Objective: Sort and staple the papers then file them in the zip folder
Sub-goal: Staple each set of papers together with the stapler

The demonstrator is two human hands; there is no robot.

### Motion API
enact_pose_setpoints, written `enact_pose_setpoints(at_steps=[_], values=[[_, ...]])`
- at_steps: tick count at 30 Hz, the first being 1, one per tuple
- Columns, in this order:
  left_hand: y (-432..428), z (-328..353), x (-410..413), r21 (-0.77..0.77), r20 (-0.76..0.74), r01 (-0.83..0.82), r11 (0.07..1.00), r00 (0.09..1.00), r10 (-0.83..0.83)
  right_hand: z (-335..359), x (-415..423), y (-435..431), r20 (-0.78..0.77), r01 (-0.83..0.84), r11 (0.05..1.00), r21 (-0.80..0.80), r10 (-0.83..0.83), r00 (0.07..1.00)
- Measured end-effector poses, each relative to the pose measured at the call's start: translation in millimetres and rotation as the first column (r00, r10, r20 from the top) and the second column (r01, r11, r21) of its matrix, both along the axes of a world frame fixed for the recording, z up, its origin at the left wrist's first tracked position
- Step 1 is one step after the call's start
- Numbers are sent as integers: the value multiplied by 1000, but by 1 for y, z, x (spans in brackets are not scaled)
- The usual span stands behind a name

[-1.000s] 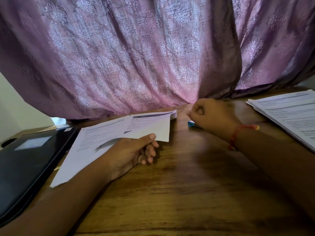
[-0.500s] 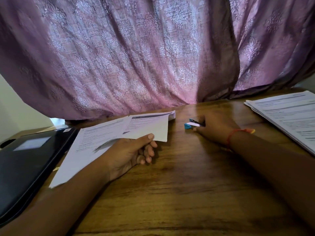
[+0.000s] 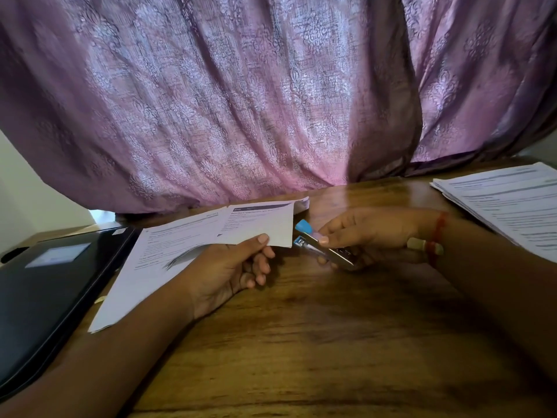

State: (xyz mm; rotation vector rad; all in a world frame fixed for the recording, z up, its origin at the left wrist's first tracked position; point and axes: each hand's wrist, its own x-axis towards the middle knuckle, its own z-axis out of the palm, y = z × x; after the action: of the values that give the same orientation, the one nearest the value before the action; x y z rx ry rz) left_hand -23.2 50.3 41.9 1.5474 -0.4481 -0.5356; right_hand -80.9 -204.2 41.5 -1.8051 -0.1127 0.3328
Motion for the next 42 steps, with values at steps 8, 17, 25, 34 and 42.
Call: enact_pose_setpoints(at_steps=[8,17,25,34,42], values=[[0,2,-1,24,-23,-8,1000,1000,8,-4,1,9,-20,-48,995,84,50,999],[0,3,0,42,-34,-10,999,999,11,-4,0,14,-2,-45,988,147,46,999],[0,2,-1,37,-28,-7,999,1000,8,0,-2,14,-35,-35,981,189,42,999],[0,0,-1,59,-9,2,998,1000,-2,1,-5,29,-89,23,960,280,2,996],[-1,-2,0,67,1,-4,998,1000,3,-4,1,43,-88,67,964,257,-46,995]])
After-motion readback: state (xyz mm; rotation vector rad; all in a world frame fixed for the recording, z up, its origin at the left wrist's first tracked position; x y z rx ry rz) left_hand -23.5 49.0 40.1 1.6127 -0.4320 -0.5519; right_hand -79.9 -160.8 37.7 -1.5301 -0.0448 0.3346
